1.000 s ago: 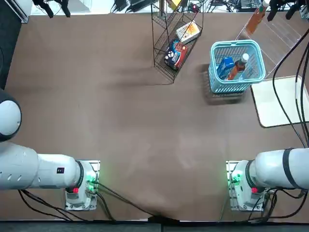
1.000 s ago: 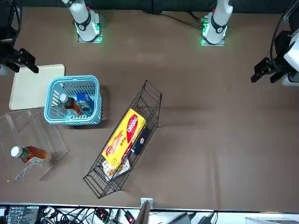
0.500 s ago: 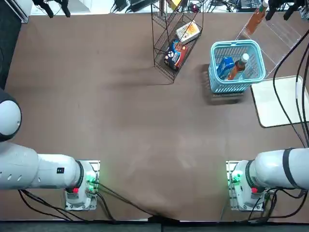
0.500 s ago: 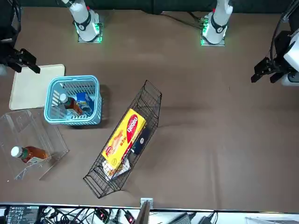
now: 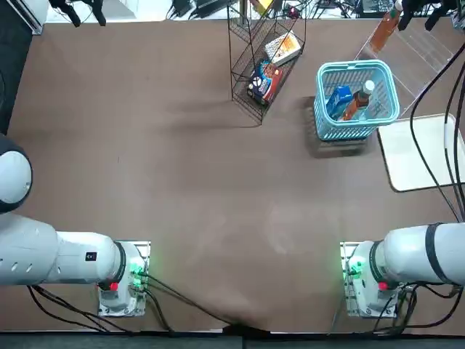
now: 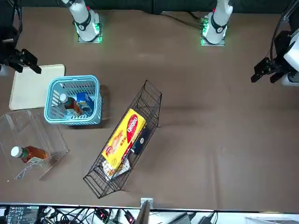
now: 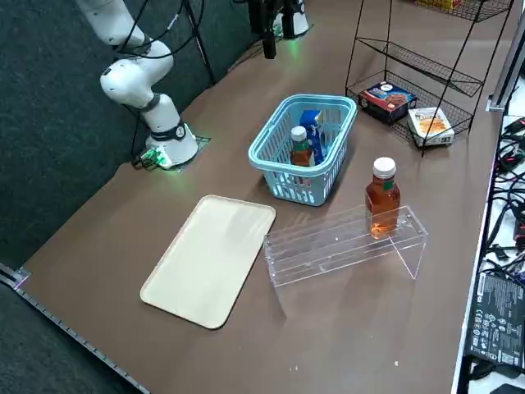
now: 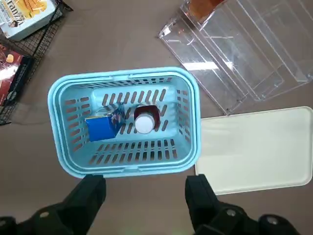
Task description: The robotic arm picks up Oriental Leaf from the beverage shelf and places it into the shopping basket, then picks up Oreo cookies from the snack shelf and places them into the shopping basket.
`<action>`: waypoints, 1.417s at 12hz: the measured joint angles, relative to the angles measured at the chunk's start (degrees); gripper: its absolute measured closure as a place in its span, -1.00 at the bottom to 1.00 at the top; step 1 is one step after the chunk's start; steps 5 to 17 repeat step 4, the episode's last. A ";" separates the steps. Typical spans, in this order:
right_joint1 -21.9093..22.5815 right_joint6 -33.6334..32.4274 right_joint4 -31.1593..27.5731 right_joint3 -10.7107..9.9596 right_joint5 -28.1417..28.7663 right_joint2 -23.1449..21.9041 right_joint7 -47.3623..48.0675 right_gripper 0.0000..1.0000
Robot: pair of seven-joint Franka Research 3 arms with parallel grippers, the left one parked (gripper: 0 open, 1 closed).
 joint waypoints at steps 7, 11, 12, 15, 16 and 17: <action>0.00 0.23 0.00 0.00 0.00 0.00 0.02 -1.00; 0.00 0.23 0.00 0.00 0.00 0.00 0.02 -1.00; 0.00 0.23 0.00 0.00 0.00 0.00 0.02 -1.00; 0.00 0.23 0.00 0.00 0.00 0.00 0.02 -1.00; 0.00 0.23 0.00 0.00 0.00 0.00 0.02 -1.00; 0.00 0.23 0.00 0.00 0.00 0.00 0.02 -1.00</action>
